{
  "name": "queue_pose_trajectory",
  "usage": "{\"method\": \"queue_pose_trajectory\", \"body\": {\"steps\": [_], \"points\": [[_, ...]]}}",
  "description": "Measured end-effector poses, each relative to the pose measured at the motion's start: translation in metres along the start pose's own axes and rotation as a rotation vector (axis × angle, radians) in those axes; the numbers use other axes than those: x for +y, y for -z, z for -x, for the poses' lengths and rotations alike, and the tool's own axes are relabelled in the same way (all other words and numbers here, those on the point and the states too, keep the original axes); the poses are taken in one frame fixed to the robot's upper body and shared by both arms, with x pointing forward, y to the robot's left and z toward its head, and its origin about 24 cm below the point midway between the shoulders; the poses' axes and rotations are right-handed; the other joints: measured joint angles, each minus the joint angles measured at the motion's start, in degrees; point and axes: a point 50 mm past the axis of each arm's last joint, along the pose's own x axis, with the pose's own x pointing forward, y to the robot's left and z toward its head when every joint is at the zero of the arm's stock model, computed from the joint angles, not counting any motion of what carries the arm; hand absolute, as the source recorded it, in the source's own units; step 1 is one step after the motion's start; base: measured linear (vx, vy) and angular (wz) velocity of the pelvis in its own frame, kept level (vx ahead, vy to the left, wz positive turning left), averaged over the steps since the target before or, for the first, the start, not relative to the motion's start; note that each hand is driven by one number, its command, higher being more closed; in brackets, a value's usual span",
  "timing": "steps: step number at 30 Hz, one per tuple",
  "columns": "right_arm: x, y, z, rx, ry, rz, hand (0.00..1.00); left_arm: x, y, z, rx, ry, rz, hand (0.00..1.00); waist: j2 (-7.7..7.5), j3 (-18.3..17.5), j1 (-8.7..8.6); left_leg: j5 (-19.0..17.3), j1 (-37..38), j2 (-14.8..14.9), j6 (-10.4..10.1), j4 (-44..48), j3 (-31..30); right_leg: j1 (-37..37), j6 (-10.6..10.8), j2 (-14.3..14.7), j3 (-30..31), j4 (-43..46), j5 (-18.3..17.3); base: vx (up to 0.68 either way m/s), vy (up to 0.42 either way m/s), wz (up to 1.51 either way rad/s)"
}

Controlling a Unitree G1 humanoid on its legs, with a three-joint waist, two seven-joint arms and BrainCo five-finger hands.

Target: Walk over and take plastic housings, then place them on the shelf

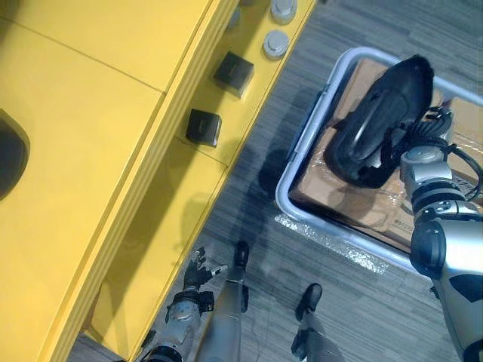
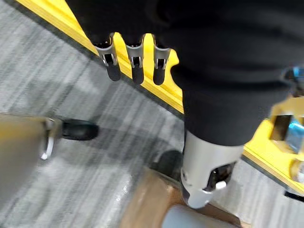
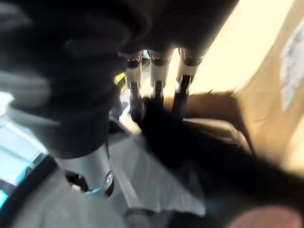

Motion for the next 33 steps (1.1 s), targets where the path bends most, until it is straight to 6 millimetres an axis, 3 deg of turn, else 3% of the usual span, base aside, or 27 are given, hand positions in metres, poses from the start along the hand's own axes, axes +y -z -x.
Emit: {"method": "queue_pose_trajectory", "body": {"steps": [7, 14, 18, 23, 26, 28, 33], "points": [[0.014, 0.016, 0.006, 0.082, -0.068, -0.013, 1.00, -0.007, 0.000, 0.000, 0.005, 0.003, 0.020, 0.00, 0.00, 0.00, 0.10, 3.89, 2.03, 0.90, -1.43, -5.49, -0.36, -0.33, -0.42, 0.88, -0.15, 0.01, -0.43, 0.03, -0.039, 0.01], [0.016, 0.025, 0.007, 0.095, -0.068, -0.010, 1.00, -0.019, -0.036, 0.003, -0.150, 0.035, 0.071, 0.00, 0.00, 0.00, -0.08, 7.78, 4.19, -0.11, -2.13, -10.88, -1.31, -0.01, -0.87, 0.41, -1.41, 0.47, -3.24, 0.01, -0.038, 0.11], [0.015, 0.038, 0.009, 0.058, -0.061, 0.094, 1.00, -0.025, -0.062, 0.009, -0.270, 0.057, 0.099, 0.00, 0.00, 0.00, -0.91, 10.15, 6.05, -0.51, -2.15, -14.10, -1.42, -0.12, -1.19, -0.06, -1.62, 2.46, -5.87, 0.00, -0.041, 0.06], [0.016, 0.037, 0.012, -0.051, -0.050, 0.227, 1.00, -0.036, -0.103, 0.008, -0.417, 0.092, 0.128, 0.00, 0.01, 0.00, -2.89, 11.52, 7.54, -0.57, -1.99, -15.55, -1.44, -0.71, -1.10, -0.64, -1.46, 5.96, -7.36, 0.00, -0.005, 0.01], [0.019, 0.025, 0.014, -0.137, -0.048, 0.291, 1.00, -0.045, -0.134, 0.004, -0.511, 0.105, 0.142, 0.00, 0.01, -0.01, -4.05, 11.81, 8.06, -0.71, -1.81, -15.51, -1.34, -0.85, -1.07, -1.06, -1.35, 7.41, -7.64, 0.00, 0.000, 0.00], [0.024, 0.012, 0.019, -0.243, -0.048, 0.358, 1.00, -0.056, -0.165, 0.002, -0.600, 0.131, 0.150, 0.00, 0.01, -0.01, -5.01, 11.89, 9.20, -0.92, -1.78, -15.47, -1.04, -0.81, -0.97, -1.71, -1.20, 9.32, -8.52, 0.00, -0.001, -0.02], [0.036, -0.009, 0.030, -0.385, -0.073, 0.427, 1.00, -0.069, -0.204, 0.002, -0.712, 0.181, 0.128, 0.00, 0.00, -0.02, -6.93, 11.94, 11.63, -0.81, -1.86, -15.56, -0.32, 0.23, -1.11, -1.99, -0.77, 11.24, -9.26, 0.01, -0.020, -0.07]]}}
